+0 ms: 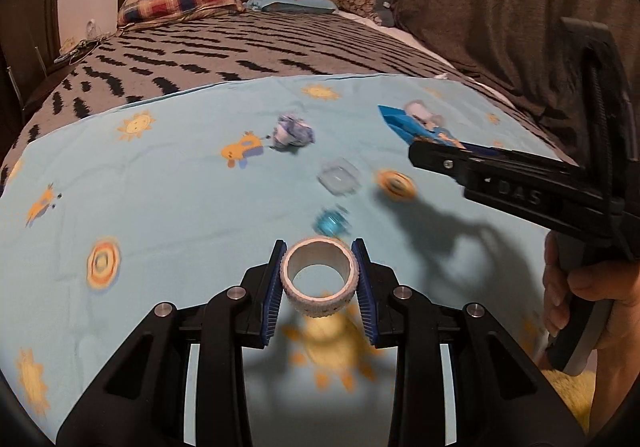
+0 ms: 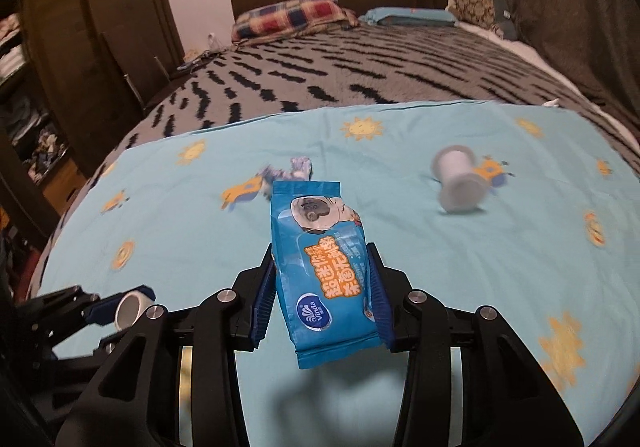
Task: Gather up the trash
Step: 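Grasp the white tape roll with the left tool while the right grasps the blue wipes pack, then lower the tape roll and wipes pack into the bin and open both tools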
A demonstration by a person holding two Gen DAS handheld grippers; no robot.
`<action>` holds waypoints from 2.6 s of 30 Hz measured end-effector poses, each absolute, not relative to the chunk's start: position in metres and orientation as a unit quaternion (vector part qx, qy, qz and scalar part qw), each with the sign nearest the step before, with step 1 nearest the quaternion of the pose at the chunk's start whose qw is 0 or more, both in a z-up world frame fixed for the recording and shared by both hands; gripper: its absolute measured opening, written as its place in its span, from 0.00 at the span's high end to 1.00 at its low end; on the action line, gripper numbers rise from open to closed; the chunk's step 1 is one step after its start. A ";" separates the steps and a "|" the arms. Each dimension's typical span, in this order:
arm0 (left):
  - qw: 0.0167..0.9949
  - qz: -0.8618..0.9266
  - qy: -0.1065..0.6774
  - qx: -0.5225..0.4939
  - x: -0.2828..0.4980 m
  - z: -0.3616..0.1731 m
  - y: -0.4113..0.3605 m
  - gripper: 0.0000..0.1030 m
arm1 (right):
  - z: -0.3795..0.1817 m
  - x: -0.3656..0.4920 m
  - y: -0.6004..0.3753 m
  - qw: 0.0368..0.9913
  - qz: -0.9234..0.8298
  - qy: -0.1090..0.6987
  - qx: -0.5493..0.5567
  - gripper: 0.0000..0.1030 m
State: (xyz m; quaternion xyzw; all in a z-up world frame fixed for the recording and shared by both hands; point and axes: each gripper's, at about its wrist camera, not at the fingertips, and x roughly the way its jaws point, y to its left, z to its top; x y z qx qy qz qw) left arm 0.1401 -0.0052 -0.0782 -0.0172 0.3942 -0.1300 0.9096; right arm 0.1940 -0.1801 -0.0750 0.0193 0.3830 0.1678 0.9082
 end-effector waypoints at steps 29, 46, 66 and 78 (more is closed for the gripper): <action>0.867 -0.199 0.457 -0.005 -0.090 -0.172 -0.057 0.70 | -0.167 -0.076 -0.253 0.884 0.146 0.441 0.046 0.58; 0.804 -0.179 0.567 -0.007 -0.077 -0.293 -0.063 0.69 | -0.294 -0.054 -0.239 0.801 0.139 0.574 0.096 0.56; 0.827 -0.172 0.535 -0.009 -0.080 -0.245 -0.052 0.16 | -0.233 -0.037 -0.261 0.853 0.109 0.501 0.093 0.18; 0.895 -0.147 0.422 0.004 -0.027 -0.124 -0.033 0.08 | -0.104 0.012 -0.275 0.928 0.087 0.359 0.044 0.08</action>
